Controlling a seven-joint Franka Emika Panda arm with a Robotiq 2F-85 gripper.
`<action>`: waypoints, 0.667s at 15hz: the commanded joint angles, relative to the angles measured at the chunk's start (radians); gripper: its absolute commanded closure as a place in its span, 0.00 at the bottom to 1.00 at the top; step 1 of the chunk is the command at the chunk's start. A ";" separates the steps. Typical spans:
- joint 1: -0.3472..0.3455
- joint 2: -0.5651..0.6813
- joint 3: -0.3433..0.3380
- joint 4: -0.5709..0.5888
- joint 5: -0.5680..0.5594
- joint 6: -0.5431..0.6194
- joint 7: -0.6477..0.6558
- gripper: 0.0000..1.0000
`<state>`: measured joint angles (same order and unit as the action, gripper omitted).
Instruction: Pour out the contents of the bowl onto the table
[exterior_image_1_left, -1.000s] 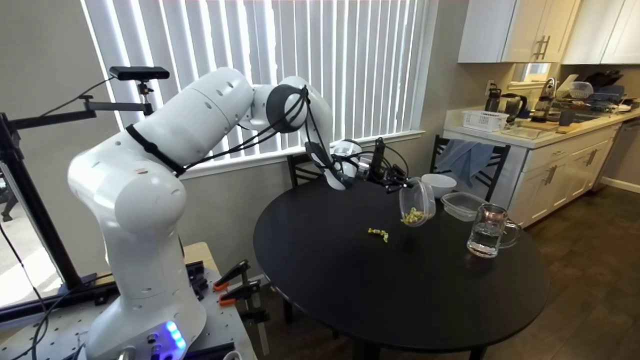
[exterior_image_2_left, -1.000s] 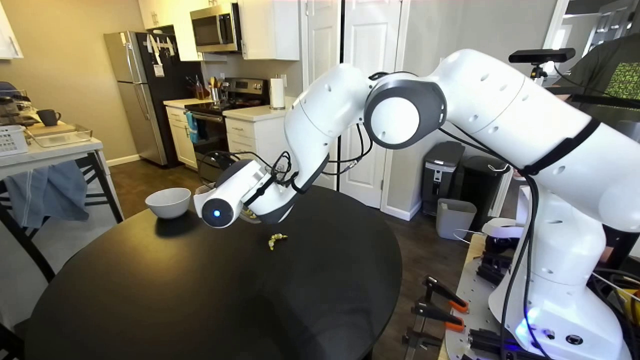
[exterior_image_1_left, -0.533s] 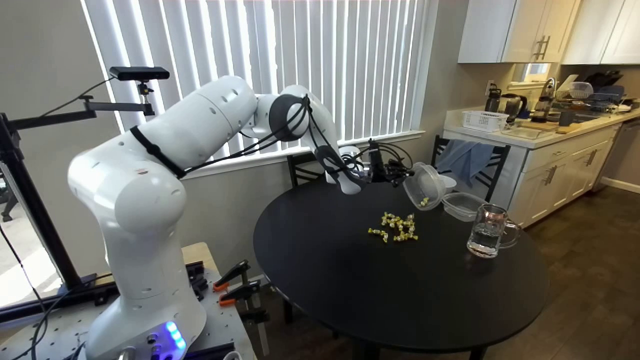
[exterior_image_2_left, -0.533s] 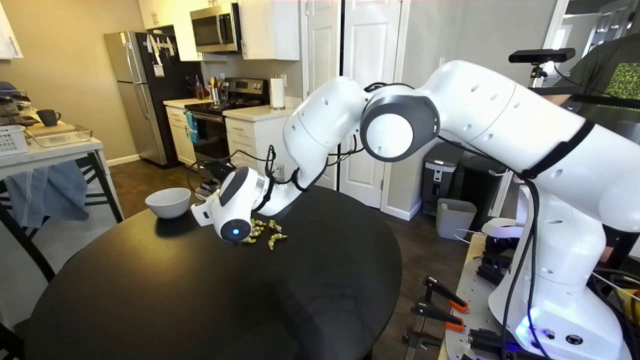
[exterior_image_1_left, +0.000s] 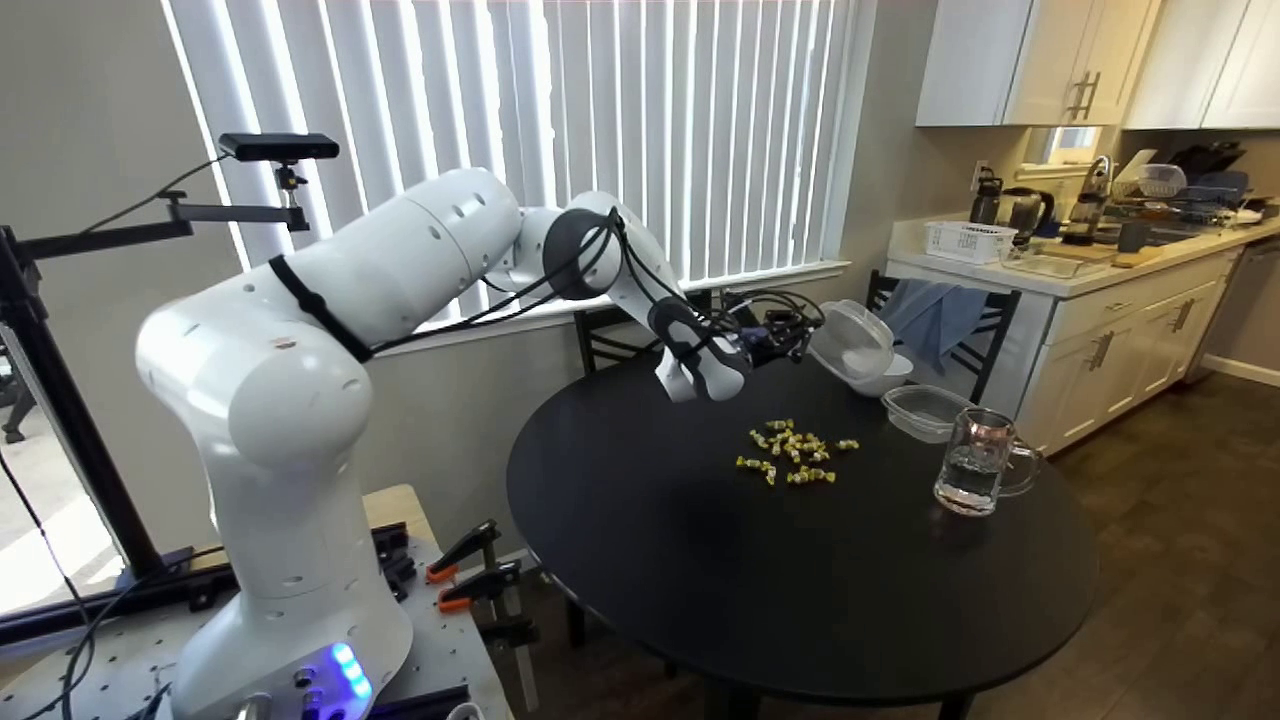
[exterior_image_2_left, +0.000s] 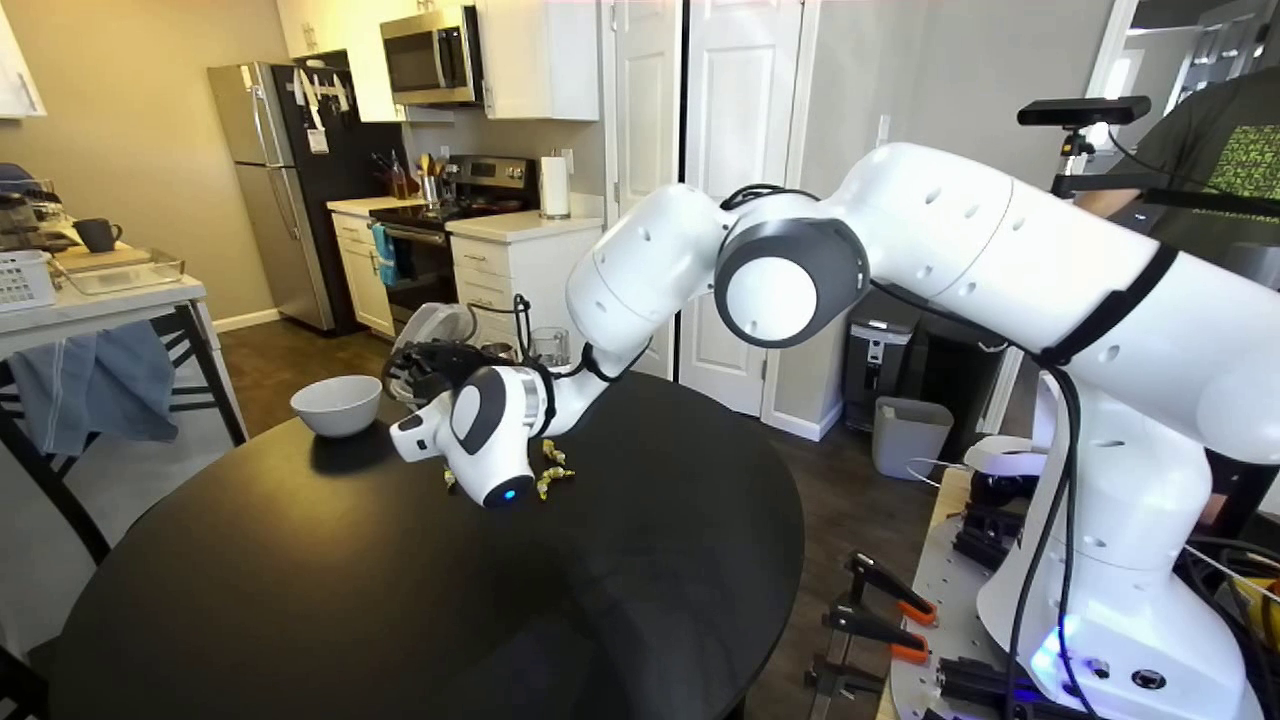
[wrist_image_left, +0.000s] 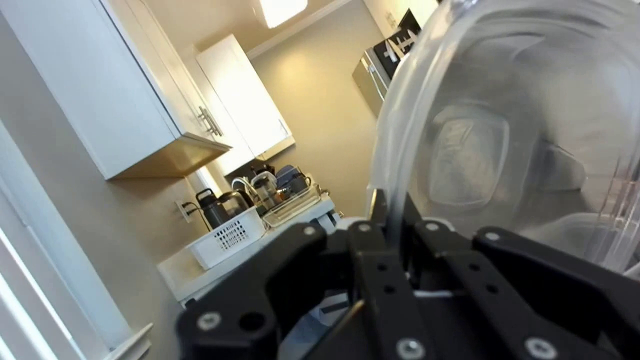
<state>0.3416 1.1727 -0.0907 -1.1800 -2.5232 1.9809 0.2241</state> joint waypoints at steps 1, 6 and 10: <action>-0.045 0.001 0.073 -0.008 0.069 -0.070 -0.004 0.99; -0.096 -0.006 0.146 0.021 0.272 -0.066 -0.005 0.99; -0.101 0.001 0.147 0.064 0.369 -0.066 0.013 0.99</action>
